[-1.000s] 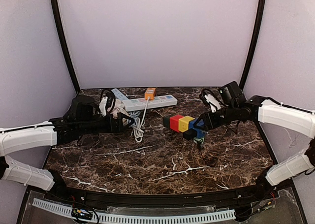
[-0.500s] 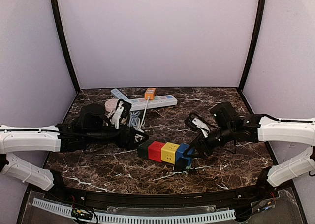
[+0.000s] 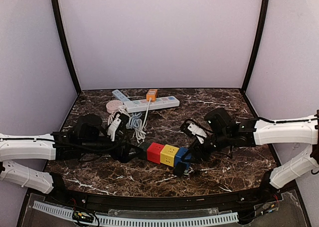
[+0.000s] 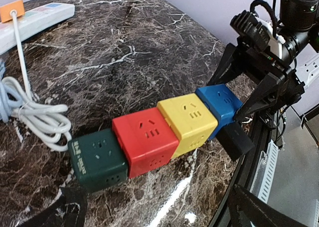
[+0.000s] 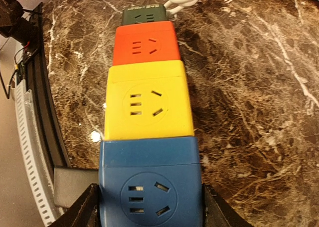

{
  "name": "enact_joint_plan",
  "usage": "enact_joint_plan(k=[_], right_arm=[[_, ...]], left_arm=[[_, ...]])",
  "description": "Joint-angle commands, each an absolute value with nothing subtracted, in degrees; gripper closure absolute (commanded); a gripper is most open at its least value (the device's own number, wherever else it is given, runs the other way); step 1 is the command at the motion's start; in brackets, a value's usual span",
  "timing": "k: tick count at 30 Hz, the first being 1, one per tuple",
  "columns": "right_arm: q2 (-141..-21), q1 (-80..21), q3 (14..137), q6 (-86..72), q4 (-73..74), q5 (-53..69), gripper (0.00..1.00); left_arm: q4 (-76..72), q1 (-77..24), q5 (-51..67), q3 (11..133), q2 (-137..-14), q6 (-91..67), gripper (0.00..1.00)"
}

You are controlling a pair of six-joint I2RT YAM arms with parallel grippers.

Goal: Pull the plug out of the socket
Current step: Move the socket to the center of the board.

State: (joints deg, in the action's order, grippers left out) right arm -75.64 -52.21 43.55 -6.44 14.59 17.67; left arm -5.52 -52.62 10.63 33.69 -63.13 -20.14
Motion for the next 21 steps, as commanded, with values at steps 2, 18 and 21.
enact_joint_plan(k=[2,18,21], right_arm=[[-71.35,-52.30,43.89,-9.93,11.72,9.75,0.26],[-61.46,-62.48,42.80,-47.42,22.00,-7.00,0.03],[-64.38,-65.13,42.03,-45.45,18.55,-5.55,0.02]], left_arm=[[-4.39,-52.80,5.87,28.76,-57.61,-27.22,0.00],[-11.48,-52.82,5.66,28.67,-60.28,-40.19,0.00],[-8.96,-52.82,4.32,29.71,-62.59,-38.64,0.00]])
